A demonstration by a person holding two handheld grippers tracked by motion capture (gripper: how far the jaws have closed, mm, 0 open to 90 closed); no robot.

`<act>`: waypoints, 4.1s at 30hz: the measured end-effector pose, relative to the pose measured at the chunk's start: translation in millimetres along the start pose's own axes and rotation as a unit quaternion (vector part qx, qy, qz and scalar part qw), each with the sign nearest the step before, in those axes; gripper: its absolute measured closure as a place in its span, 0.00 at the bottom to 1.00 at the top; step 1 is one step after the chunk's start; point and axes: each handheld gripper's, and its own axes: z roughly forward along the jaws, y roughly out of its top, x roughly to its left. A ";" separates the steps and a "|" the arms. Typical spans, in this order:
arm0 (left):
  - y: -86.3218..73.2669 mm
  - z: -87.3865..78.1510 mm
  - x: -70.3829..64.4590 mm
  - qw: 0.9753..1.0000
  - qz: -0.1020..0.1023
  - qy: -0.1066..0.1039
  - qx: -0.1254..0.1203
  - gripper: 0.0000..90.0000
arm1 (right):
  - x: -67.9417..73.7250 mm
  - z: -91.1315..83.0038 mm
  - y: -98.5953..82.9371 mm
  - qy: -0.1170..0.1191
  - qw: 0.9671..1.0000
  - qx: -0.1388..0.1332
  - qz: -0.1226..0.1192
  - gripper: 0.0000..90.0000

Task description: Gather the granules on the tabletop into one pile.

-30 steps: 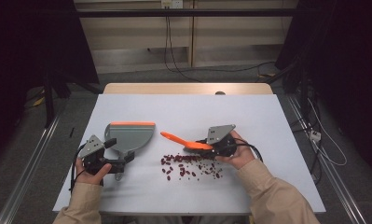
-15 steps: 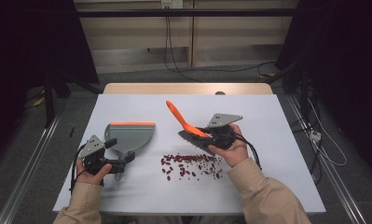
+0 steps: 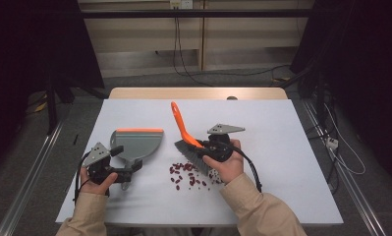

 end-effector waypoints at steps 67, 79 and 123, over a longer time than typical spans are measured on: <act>1.2 -1.0 -2.2 1.000 0.008 0.002 -0.001 0.05 | -15.5 2.4 -46.6 -0.102 0.980 0.041 0.168 0.78; 1.0 -0.4 -2.2 1.000 0.008 0.001 0.000 0.05 | -24.1 -7.4 -48.1 -0.108 0.977 0.038 0.177 0.78; 0.8 1.0 -1.8 1.000 0.009 -0.001 0.002 0.05 | -31.4 2.7 -21.6 -0.078 0.972 0.005 0.223 0.79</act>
